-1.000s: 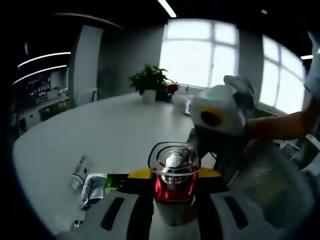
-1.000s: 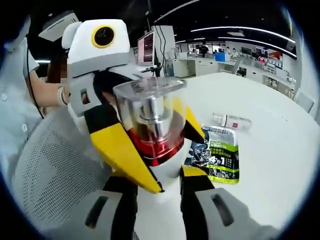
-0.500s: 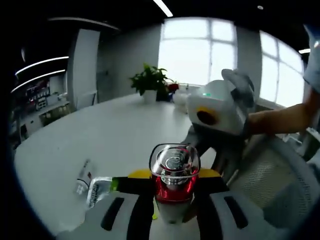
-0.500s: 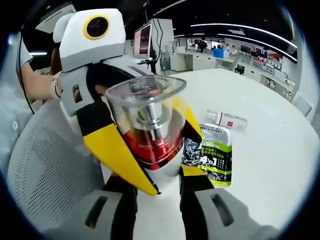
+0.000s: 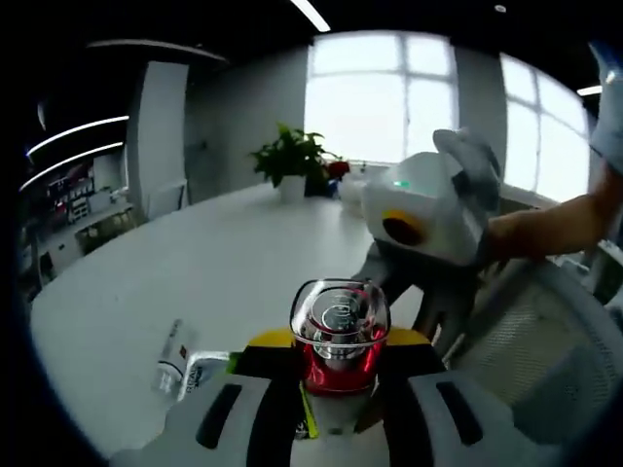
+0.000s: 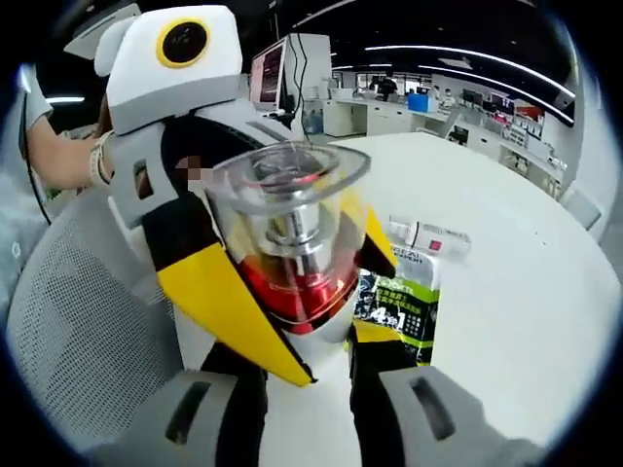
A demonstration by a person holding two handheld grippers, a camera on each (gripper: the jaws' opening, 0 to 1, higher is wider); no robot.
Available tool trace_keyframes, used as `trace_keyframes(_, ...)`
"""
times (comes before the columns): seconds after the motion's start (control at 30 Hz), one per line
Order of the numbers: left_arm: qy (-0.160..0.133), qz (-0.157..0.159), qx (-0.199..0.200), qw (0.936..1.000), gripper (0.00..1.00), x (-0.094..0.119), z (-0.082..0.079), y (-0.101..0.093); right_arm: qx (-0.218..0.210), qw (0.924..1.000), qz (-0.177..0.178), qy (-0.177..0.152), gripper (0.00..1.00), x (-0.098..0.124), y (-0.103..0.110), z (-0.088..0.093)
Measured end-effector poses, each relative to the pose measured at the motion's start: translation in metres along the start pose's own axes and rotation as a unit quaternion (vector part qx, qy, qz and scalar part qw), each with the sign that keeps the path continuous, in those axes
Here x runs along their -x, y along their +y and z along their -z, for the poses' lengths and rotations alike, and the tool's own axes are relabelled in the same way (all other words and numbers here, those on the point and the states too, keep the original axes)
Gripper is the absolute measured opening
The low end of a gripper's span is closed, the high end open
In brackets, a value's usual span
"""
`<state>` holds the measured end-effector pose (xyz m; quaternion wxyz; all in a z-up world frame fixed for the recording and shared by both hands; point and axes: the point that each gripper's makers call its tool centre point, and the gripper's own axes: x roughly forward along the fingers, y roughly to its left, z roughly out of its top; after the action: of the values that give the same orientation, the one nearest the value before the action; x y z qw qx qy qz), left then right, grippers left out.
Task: Arrange the skincare products in the storage area until every visible bottle or jar stands upright without overlapping.
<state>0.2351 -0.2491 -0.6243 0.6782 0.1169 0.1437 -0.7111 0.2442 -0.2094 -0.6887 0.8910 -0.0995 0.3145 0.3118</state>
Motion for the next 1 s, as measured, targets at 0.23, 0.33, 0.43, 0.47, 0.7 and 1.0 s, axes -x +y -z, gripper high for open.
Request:
trace_keyframes(0.23, -0.002, 0.003, -0.003, 1.0, 0.26, -0.005, -0.002, 0.007, -0.002, 1.0, 0.008, -0.002, 0.32, -0.002, -0.008, -0.001)
trace_keyframes(0.33, -0.005, 0.011, -0.003, 0.9999, 0.26, -0.007, -0.003, 0.009, -0.007, 0.9999, 0.012, -0.001, 0.32, -0.002, -0.012, -0.001)
trace_keyframes(0.43, -0.007, 0.023, -0.01, 0.9997, 0.26, -0.009, -0.004, 0.011, -0.013, 0.9997, 0.022, -0.001, 0.32, -0.002, -0.015, -0.001)
trace_keyframes(0.47, -0.008, 0.025, -0.011, 0.9996, 0.26, -0.01, -0.005, 0.011, -0.015, 0.9996, 0.024, -0.002, 0.32, -0.002, -0.016, -0.001)
trace_keyframes(0.7, -0.007, 0.042, -0.016, 0.999, 0.27, -0.012, -0.006, 0.011, -0.029, 0.999, 0.034, -0.005, 0.32, -0.002, -0.02, -0.001)
trace_keyframes(1.0, -0.01, 0.084, -0.029, 0.996, 0.27, -0.011, -0.006, 0.007, -0.042, 0.9979, 0.05, 0.004, 0.32, -0.001, -0.021, 0.0)
